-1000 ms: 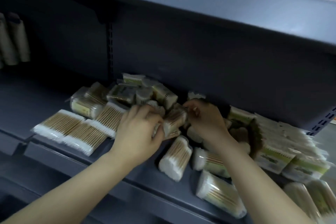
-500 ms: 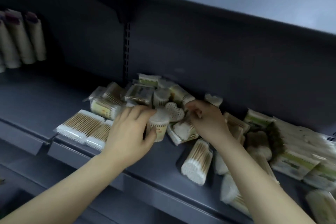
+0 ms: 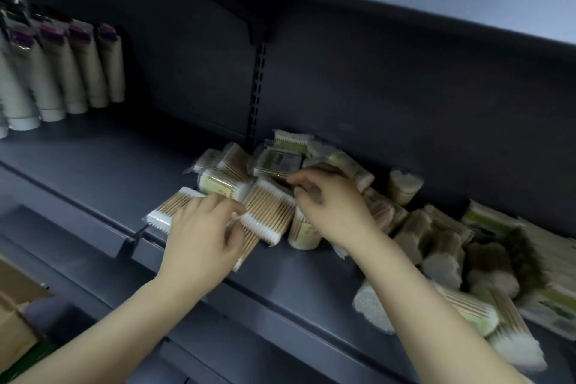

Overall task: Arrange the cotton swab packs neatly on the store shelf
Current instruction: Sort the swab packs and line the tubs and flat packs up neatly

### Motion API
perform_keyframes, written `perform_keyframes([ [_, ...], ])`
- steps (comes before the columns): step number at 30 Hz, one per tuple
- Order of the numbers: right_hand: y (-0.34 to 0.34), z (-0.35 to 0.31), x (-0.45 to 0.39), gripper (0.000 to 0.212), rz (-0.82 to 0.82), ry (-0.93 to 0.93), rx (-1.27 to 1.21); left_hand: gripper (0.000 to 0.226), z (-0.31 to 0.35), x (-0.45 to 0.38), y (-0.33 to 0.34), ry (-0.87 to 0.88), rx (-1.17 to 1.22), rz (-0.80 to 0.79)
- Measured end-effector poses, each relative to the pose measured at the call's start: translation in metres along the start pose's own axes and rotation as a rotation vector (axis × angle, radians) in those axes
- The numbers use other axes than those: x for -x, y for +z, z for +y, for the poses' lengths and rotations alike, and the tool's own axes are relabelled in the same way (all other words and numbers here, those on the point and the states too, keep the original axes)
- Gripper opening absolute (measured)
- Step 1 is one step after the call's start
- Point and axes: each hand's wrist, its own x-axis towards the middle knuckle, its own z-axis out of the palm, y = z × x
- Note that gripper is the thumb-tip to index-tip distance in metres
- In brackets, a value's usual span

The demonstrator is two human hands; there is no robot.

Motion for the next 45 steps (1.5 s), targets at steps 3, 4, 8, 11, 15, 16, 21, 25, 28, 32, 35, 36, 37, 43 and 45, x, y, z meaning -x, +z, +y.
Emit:
perform_keyframes([
  [3,0.005,-0.006,-0.003,0.034,-0.062,-0.046,0.094,0.038,-0.008,0.000,-0.005,-0.025,0.010,-0.001],
  [4,0.006,-0.007,-0.006,0.040,-0.085,-0.058,0.133,0.039,-0.010,0.000,-0.006,-0.025,0.005,0.010],
  [8,0.015,-0.013,-0.017,0.069,-0.242,-0.072,0.357,0.032,-0.015,-0.004,-0.012,-0.080,-0.006,0.029],
  [11,0.022,-0.017,-0.024,0.068,-0.284,-0.055,0.396,0.029,-0.018,-0.008,-0.013,-0.107,-0.015,0.007],
  [15,0.027,-0.023,-0.030,0.071,-0.331,-0.033,0.408,0.029,-0.021,-0.012,-0.012,-0.140,-0.040,-0.042],
  [16,0.029,-0.024,-0.032,0.072,-0.344,-0.032,0.413,0.028,-0.021,-0.012,-0.012,-0.142,-0.048,-0.051],
  [21,0.035,-0.028,-0.037,0.079,-0.344,-0.052,0.453,0.025,-0.025,-0.015,-0.010,-0.148,-0.055,-0.077],
  [25,0.039,-0.030,-0.037,0.072,-0.342,-0.058,0.433,0.026,-0.023,-0.014,-0.009,-0.147,-0.034,-0.081],
  [28,0.039,-0.031,-0.037,0.078,-0.326,-0.061,0.399,0.026,-0.023,-0.014,-0.008,-0.154,-0.026,-0.087],
  [32,0.033,-0.034,-0.038,0.091,-0.294,-0.035,0.285,0.029,-0.023,-0.016,-0.012,-0.175,-0.034,-0.095],
  [35,0.027,-0.035,-0.037,0.097,-0.254,-0.021,0.191,0.030,-0.020,-0.018,-0.016,-0.191,-0.037,-0.112],
  [36,0.024,-0.035,-0.036,0.099,-0.243,-0.012,0.153,0.031,-0.018,-0.019,-0.017,-0.191,-0.035,-0.120],
  [37,0.021,-0.035,-0.035,0.100,-0.229,-0.002,0.118,0.031,-0.016,-0.020,-0.018,-0.190,-0.033,-0.128],
  [43,-0.002,-0.033,-0.022,0.101,-0.146,0.028,-0.041,0.037,0.002,-0.024,-0.015,-0.186,0.071,-0.125],
  [45,-0.008,-0.031,-0.014,0.099,-0.128,0.032,-0.098,0.039,0.012,-0.025,-0.014,-0.254,0.228,-0.129],
])
